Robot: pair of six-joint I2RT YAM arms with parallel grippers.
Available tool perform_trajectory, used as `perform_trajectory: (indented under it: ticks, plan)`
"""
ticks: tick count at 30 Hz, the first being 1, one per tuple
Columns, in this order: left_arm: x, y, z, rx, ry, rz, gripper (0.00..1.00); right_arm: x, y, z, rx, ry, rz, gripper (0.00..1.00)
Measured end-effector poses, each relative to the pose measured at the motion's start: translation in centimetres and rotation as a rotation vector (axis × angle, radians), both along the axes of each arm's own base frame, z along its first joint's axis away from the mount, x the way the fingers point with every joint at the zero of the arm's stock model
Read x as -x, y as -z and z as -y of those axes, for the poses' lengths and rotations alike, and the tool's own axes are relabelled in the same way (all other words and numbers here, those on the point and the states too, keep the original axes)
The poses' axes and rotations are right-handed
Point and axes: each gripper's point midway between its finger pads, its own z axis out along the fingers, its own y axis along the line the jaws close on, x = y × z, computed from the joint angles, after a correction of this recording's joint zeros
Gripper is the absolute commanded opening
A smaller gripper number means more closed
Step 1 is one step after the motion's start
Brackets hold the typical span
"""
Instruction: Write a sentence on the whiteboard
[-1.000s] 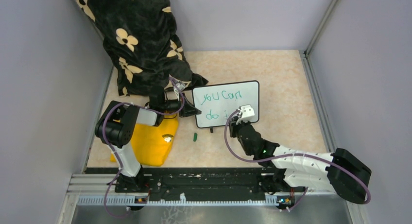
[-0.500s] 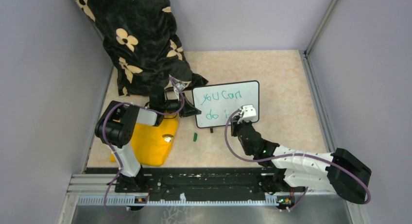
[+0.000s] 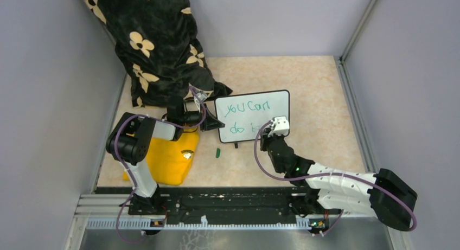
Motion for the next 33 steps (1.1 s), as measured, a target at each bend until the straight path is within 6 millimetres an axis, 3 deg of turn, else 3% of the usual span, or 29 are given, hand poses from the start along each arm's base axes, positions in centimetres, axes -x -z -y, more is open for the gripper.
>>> perform_trajectory:
  ticks: [14, 26, 33]
  plan:
    - [0.0, 0.0, 0.1, -0.002, 0.002, 0.001, 0.0, 0.5, -1.8, -1.4, -0.071, -0.079, 0.029, 0.0]
    - [0.0, 0.0, 0.1, -0.002, 0.003, 0.004, 0.0, -0.3, -1.5, -0.5, -0.059, -0.018, 0.034, 0.0]
    - [0.0, 0.0, 0.1, -0.003, 0.003, 0.004, 0.0, -1.3, -2.3, -0.1, -0.071, 0.017, 0.05, 0.0]
